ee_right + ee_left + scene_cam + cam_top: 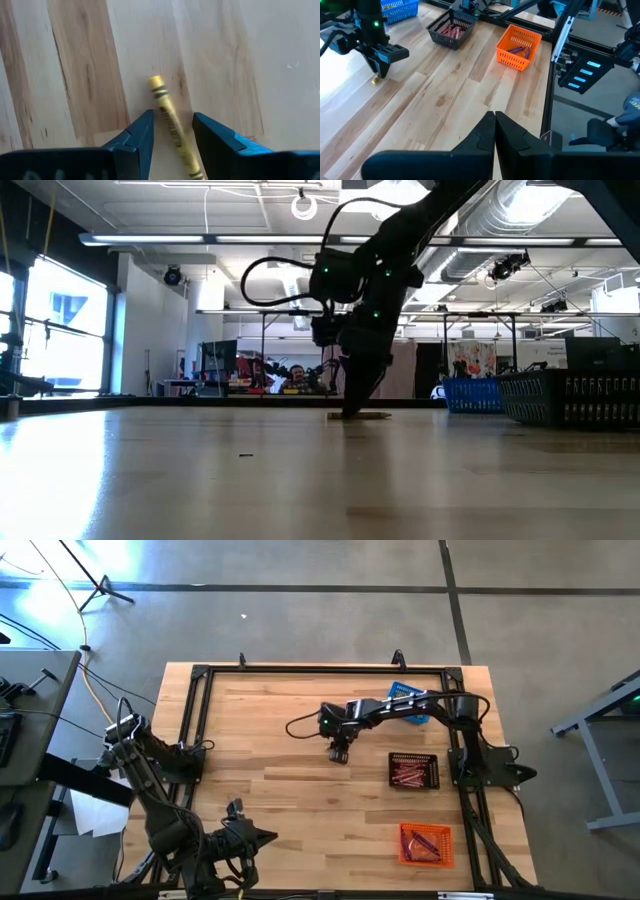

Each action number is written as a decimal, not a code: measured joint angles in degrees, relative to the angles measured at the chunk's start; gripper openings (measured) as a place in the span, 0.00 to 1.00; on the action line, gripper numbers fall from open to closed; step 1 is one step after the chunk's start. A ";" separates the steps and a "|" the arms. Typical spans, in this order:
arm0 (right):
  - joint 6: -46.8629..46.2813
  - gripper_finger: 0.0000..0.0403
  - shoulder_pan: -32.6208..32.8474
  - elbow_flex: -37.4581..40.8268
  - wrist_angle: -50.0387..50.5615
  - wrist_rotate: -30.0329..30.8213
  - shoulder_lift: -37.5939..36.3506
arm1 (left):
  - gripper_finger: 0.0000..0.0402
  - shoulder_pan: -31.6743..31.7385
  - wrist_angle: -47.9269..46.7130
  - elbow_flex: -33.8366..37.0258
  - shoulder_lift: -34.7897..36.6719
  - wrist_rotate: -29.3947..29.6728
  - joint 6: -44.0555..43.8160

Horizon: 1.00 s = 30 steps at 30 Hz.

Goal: Sort crayons
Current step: Put the yellow crayon into the blue bin

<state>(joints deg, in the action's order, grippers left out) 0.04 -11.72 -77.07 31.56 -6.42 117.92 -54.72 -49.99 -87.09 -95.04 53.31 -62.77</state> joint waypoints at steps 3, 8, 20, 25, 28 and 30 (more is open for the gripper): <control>0.02 0.31 -0.07 0.02 -0.07 -0.42 0.80 | 0.00 0.00 0.06 0.00 0.00 -0.02 -0.02; 0.43 0.31 -0.09 -0.09 -0.03 -0.55 0.92 | 0.00 0.00 0.08 0.00 0.00 -0.01 -0.07; -0.12 0.03 -0.31 -0.22 0.08 -0.94 0.86 | 0.00 0.00 0.11 0.00 0.00 0.01 -0.14; -2.60 0.04 -0.37 -0.06 0.73 -0.71 -1.21 | 0.00 0.00 0.08 0.00 0.00 0.08 -0.60; -2.44 0.02 -0.90 0.37 3.40 -0.43 -4.25 | 0.00 0.00 0.09 0.00 0.00 1.08 -0.16; -1.59 0.02 -1.69 0.03 3.60 -0.02 -7.00 | 0.00 0.00 0.10 0.00 0.00 2.16 0.29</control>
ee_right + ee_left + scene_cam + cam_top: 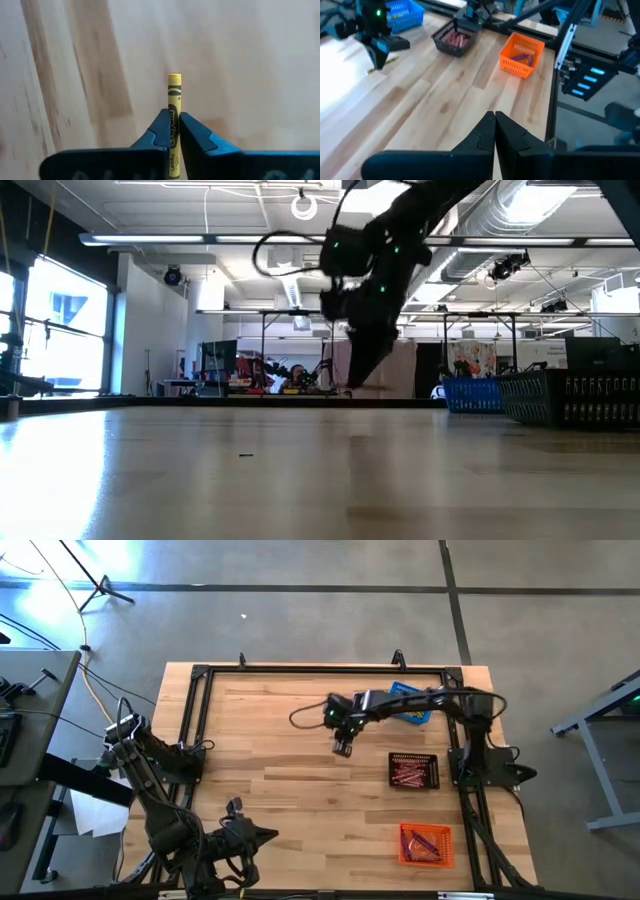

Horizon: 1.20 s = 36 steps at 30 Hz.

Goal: Sort crayons
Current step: Put the yellow crayon into the blue bin

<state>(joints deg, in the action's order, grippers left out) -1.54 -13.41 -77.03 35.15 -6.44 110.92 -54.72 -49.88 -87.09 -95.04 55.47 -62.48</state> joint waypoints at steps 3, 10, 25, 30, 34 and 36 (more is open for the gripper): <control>1.34 0.03 -1.84 0.02 4.72 3.02 -3.83 | 0.00 0.00 -0.01 0.00 0.00 1.76 0.32; 4.89 0.04 -9.88 0.65 16.54 9.79 -12.48 | 0.00 0.00 -0.01 0.02 0.00 5.30 1.61; 4.36 0.04 -32.92 17.04 19.04 7.69 -25.17 | 0.00 0.72 -0.03 0.02 0.00 7.12 5.80; 4.55 0.06 -33.39 22.60 14.80 6.30 -25.16 | 0.00 1.86 -0.04 0.02 0.00 7.12 6.93; 5.42 0.12 -33.36 23.30 14.27 6.26 -25.16 | 0.00 2.34 -0.03 0.02 0.00 7.12 7.13; 6.29 0.16 -33.36 22.64 14.31 6.25 -25.17 | 0.00 2.63 -0.02 0.02 0.00 7.12 7.10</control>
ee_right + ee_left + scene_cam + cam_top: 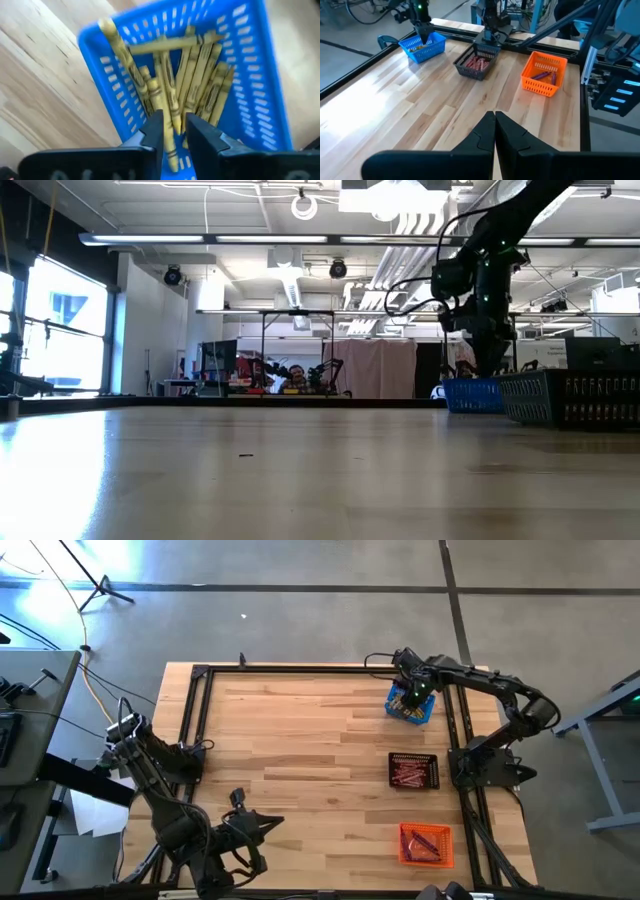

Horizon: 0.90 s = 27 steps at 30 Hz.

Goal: Sort crayons
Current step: Put the yellow crayon into the blue bin, then return to Home Position

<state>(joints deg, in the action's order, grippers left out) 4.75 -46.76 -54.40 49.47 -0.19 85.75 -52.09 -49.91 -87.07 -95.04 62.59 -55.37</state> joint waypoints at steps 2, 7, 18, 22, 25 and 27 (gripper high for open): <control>0.76 0.19 0.02 -0.78 -0.28 -0.02 -0.54 | 0.00 0.05 0.00 0.00 0.00 0.00 0.00; 1.74 0.24 0.02 -1.99 1.32 -0.34 -4.81 | 0.00 0.39 0.02 0.00 0.00 0.02 0.00; -1.38 0.22 2.18 5.78 -5.04 -23.00 -33.09 | 0.00 0.39 -0.02 0.00 0.00 1.27 2.33; -8.97 0.22 6.26 15.82 -15.99 -28.43 -45.58 | 0.00 0.39 -0.03 0.00 0.00 2.65 4.88; -17.18 0.22 10.31 24.92 -25.23 -28.56 -53.85 | 0.00 0.39 -0.02 0.00 0.00 3.32 6.11; -22.51 0.22 12.97 30.52 -32.73 -28.11 -58.47 | 0.00 0.39 -0.05 0.00 0.00 3.64 6.60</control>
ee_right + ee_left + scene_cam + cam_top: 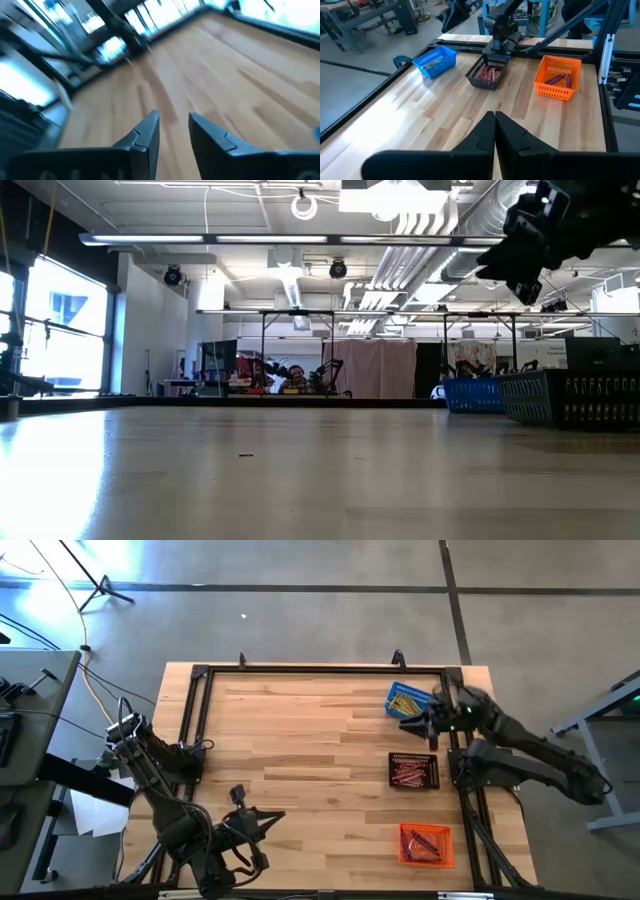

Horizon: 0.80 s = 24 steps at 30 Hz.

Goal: Sort crayons
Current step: Return to Home Position

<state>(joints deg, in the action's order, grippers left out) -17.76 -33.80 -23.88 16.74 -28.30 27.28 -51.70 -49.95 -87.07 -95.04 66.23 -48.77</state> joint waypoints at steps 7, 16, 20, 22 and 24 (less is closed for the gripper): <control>-6.82 0.22 9.00 13.88 -24.08 6.35 -8.55 | 0.00 0.00 0.00 0.00 0.00 1.83 -0.09; -4.04 0.22 20.82 23.06 -38.53 19.38 -8.96 | 0.00 0.00 0.04 0.00 0.00 1.91 -1.05; 1.48 0.22 25.51 22.95 -37.85 23.04 -8.95 | 0.00 0.00 0.04 0.00 0.00 1.96 -0.49; 3.52 0.22 27.45 22.93 -37.02 25.56 -8.95 | 0.00 0.00 0.04 0.00 0.00 2.02 0.61; 4.29 0.22 28.97 22.91 -35.10 28.69 -8.89 | 0.00 0.13 0.04 0.00 -0.07 2.03 1.57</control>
<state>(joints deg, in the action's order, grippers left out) -13.47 -4.83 -0.97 -18.36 0.39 18.39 -51.57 -49.92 -87.07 -95.11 68.26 -47.20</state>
